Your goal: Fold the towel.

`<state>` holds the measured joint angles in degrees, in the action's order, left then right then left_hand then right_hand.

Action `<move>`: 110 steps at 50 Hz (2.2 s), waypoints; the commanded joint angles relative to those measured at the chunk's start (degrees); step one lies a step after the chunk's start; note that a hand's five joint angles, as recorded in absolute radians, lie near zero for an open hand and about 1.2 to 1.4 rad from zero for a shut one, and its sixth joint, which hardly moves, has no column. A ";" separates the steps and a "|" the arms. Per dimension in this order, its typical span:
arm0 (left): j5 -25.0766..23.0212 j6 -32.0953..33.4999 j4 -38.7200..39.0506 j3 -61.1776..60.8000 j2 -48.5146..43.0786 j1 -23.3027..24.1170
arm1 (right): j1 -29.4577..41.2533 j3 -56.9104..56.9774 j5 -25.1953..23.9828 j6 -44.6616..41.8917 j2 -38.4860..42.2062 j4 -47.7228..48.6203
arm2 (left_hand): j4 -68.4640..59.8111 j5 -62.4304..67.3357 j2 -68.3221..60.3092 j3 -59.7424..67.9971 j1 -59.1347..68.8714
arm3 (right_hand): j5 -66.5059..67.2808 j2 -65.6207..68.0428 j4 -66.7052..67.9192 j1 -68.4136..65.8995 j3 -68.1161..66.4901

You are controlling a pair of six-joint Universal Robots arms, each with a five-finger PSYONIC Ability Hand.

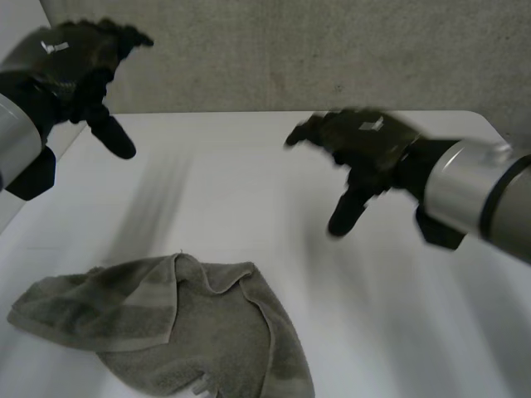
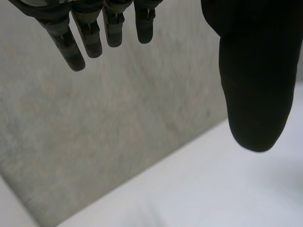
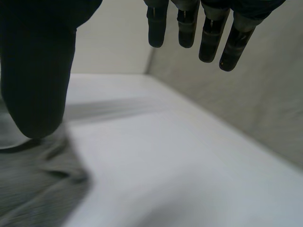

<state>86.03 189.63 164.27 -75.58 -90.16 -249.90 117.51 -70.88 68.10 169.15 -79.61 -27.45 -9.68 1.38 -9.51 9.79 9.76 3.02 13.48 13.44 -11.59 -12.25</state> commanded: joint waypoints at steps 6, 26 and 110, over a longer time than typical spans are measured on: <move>-3.94 5.41 -0.36 -4.21 -14.60 -4.46 | 8.07 -0.48 1.94 11.61 17.02 6.34 | -2.89 1.19 -3.06 2.78 2.81 | -3.02 -3.48 -3.44 1.59 2.25; -3.33 -1.19 9.66 -7.74 -29.72 0.20 | 8.70 -9.00 6.96 8.75 15.90 11.72 | -22.74 21.04 -22.91 22.63 22.65 | -3.02 -3.48 -3.44 1.59 2.25; 3.44 6.81 42.01 -15.53 -7.13 3.19 | 6.77 4.08 13.03 -12.09 8.86 21.30 | -70.32 68.62 -70.49 70.21 70.24 | 66.98 66.52 66.56 -68.41 -67.75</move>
<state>90.07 195.97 206.59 -80.28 -95.71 -246.91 124.18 -62.86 83.38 159.65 -73.86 5.71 -69.76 59.66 -69.76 69.69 69.28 56.09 67.20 68.31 -55.81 -67.87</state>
